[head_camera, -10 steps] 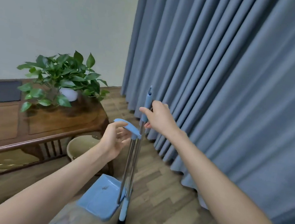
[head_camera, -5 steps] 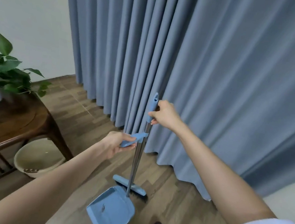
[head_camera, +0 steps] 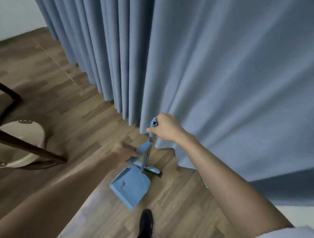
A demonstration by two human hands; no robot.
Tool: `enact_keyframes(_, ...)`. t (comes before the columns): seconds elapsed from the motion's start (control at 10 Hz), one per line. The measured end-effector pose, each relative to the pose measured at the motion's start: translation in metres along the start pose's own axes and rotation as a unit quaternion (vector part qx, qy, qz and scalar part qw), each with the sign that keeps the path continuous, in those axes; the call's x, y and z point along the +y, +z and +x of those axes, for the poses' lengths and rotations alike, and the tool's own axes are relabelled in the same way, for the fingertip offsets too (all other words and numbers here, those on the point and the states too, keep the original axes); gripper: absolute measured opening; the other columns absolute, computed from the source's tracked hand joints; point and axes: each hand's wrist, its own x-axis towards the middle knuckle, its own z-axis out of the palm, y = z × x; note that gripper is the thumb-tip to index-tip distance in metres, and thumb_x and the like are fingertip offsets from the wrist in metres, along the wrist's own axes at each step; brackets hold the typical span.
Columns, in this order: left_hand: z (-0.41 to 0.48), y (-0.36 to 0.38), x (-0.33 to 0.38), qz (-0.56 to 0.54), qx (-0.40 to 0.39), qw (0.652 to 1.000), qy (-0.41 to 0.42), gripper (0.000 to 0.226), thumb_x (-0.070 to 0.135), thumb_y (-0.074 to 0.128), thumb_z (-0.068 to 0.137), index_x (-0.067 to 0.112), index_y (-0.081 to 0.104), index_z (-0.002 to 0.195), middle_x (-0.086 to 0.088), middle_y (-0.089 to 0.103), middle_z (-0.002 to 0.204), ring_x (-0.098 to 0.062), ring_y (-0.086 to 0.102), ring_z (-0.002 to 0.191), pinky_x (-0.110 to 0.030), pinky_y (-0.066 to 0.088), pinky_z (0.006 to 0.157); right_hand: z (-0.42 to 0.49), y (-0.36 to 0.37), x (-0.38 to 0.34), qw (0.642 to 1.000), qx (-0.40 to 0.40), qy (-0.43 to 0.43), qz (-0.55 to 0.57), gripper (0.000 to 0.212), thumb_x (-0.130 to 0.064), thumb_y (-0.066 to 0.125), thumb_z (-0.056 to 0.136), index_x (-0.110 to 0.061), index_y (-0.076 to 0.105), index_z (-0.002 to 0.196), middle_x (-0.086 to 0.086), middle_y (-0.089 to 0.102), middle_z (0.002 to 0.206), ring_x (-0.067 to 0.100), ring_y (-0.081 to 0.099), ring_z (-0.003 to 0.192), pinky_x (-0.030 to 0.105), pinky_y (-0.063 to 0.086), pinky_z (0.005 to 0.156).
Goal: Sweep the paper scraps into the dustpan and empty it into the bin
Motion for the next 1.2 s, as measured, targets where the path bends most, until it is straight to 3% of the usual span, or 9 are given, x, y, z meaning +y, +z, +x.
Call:
enact_keyframes(0.1, 0.061, 0.033, 0.0, 0.045, -0.009, 0.999, -0.01, 0.009, 0.005, 0.078, 0.071, 0.005, 0.069, 0.07, -0.016, 0.062, 0.069, -0.023, 0.058, 0.071, -0.04, 0.054, 0.069, 0.039, -0.001, 0.043, 1.0, -0.014, 0.012, -0.008, 0.026, -0.02, 0.071, 0.083, 0.005, 0.067, 0.076, 0.009, 0.05, 0.059, 0.024, 0.047, 0.058, 0.031, 0.034, 0.053)
enact_keyframes(0.2, 0.094, 0.062, 0.009, 0.174, 0.006, 0.985, 0.011, 0.009, 0.013, 0.076, 0.069, 0.011, 0.067, 0.071, -0.006, 0.059, 0.067, -0.017, 0.054, 0.061, -0.024, 0.044, 0.053, 0.071, 0.005, 0.083, 1.0, -0.01, 0.017, -0.004, 0.033, -0.014, 0.069, 0.081, -0.004, 0.053, 0.054, 0.008, 0.05, 0.057, 0.024, 0.045, 0.061, 0.027, 0.03, 0.047)
enact_keyframes(0.3, 0.116, 0.084, 0.015, 0.269, 0.046, 0.961, 0.049, 0.011, 0.014, 0.07, 0.079, 0.016, 0.061, 0.074, 0.002, 0.056, 0.068, -0.012, 0.05, 0.058, -0.018, 0.028, 0.041, 0.093, 0.014, 0.111, 1.0, -0.005, 0.023, -0.02, 0.027, -0.017, 0.069, 0.081, 0.002, 0.062, 0.065, 0.01, 0.054, 0.058, 0.027, 0.05, 0.058, 0.029, 0.035, 0.051)
enact_keyframes(0.4, 0.143, 0.099, 0.004, 0.296, 0.069, 0.95, 0.069, 0.017, 0.011, 0.058, 0.081, 0.018, 0.056, 0.066, 0.002, 0.056, 0.062, -0.014, 0.055, 0.054, -0.022, 0.029, 0.039, 0.108, 0.026, 0.133, 0.999, -0.01, 0.024, -0.029, 0.022, -0.017, 0.065, 0.079, 0.004, 0.066, 0.071, 0.014, 0.062, 0.062, 0.028, 0.051, 0.056, 0.03, 0.039, 0.05)
enact_keyframes(0.5, 0.158, 0.108, -0.005, 0.328, 0.076, 0.937, 0.095, 0.012, 0.007, 0.056, 0.082, 0.014, 0.065, 0.081, -0.007, 0.066, 0.081, -0.026, 0.063, 0.075, -0.025, 0.035, 0.053, 0.115, 0.033, 0.148, 0.999, -0.009, 0.019, -0.04, 0.035, -0.014, 0.063, 0.082, -0.007, 0.045, 0.054, 0.004, 0.046, 0.053, 0.026, 0.045, 0.06, 0.026, 0.031, 0.049)
enact_keyframes(0.7, 0.175, 0.117, 0.002, 0.332, 0.062, 0.933, 0.122, 0.011, 0.009, 0.062, 0.083, 0.018, 0.065, 0.081, -0.002, 0.062, 0.078, -0.024, 0.061, 0.074, -0.027, 0.038, 0.058, 0.128, 0.025, 0.166, 0.999, 0.011, 0.049, -0.005, 0.041, -0.009, 0.062, 0.078, -0.014, 0.034, 0.049, 0.002, 0.037, 0.05, 0.023, 0.036, 0.058, 0.026, 0.024, 0.042)
enact_keyframes(1.0, 0.17, 0.106, 0.0, 0.371, 0.035, 0.921, 0.113, 0.042, 0.021, 0.07, 0.087, 0.016, 0.065, 0.128, -0.006, 0.07, 0.112, -0.021, 0.064, 0.091, -0.028, 0.048, 0.067, 0.114, 0.034, 0.168, 0.997, 0.02, 0.062, 0.028, 0.044, -0.006, 0.064, 0.079, -0.013, 0.033, 0.049, 0.0, 0.037, 0.05, 0.014, 0.029, 0.045, 0.024, 0.023, 0.043)
enact_keyframes(1.1, 0.156, 0.095, -0.005, 0.341, 0.043, 0.93, 0.133, 0.046, 0.019, 0.072, 0.088, 0.012, 0.062, 0.132, -0.007, 0.07, 0.115, -0.023, 0.066, 0.104, -0.027, 0.05, 0.082, 0.103, 0.042, 0.165, 0.995, 0.02, 0.086, 0.046, 0.028, -0.015, 0.069, 0.08, -0.008, 0.051, 0.06, 0.007, 0.054, 0.062, 0.022, 0.048, 0.055, 0.027, 0.035, 0.052)
enact_keyframes(1.2, 0.138, 0.08, -0.004, 0.282, 0.059, 0.947, 0.143, 0.04, 0.017, 0.072, 0.087, 0.013, 0.067, 0.127, -0.005, 0.074, 0.106, -0.019, 0.068, 0.094, -0.025, 0.052, 0.08, 0.089, 0.041, 0.158, 0.993, 0.033, 0.103, 0.051, 0.024, -0.026, 0.075, 0.078, -0.012, 0.058, 0.068, 0.009, 0.062, 0.078, 0.027, 0.057, 0.075, 0.028, 0.041, 0.057)
